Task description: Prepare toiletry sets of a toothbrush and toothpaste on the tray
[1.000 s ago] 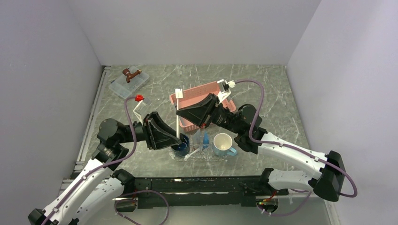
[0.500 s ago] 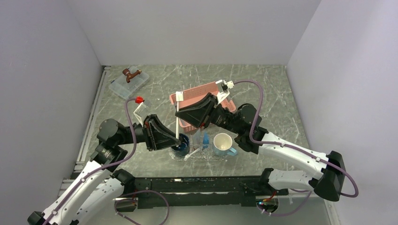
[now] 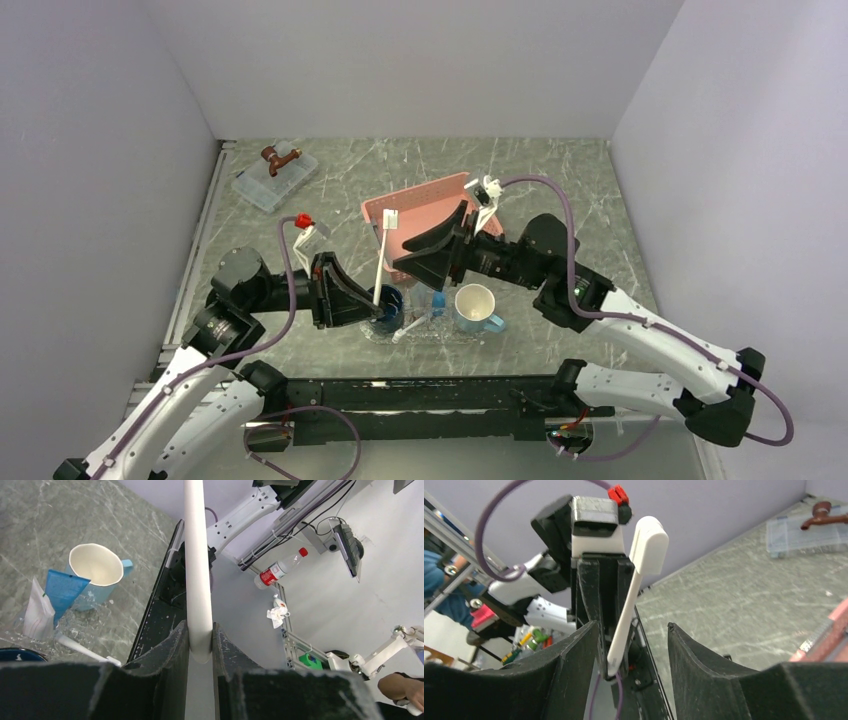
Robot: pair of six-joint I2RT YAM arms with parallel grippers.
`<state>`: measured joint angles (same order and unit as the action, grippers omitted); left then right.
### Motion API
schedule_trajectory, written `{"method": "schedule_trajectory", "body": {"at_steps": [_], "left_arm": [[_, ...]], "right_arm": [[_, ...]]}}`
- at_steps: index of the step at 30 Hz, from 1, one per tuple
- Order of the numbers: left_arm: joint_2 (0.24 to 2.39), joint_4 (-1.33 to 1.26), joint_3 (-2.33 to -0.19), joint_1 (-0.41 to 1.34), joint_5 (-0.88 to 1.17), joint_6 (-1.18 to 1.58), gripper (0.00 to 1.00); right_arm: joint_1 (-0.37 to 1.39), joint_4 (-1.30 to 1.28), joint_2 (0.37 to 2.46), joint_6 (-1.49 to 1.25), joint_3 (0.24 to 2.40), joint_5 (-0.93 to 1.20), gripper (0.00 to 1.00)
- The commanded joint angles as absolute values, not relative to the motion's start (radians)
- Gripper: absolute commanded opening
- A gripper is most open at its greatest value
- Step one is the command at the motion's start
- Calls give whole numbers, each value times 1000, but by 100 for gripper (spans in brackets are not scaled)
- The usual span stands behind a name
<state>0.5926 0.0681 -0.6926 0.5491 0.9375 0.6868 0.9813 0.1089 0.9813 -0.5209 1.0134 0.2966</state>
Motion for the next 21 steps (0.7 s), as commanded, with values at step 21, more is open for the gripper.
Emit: {"method": "schedule_trajectory", "body": {"at_steps": [21], "left_arm": [[606,590,-818,551,1089,284,0]], "right_arm": [[961,-700,1045,-212,1481,356,69]]}}
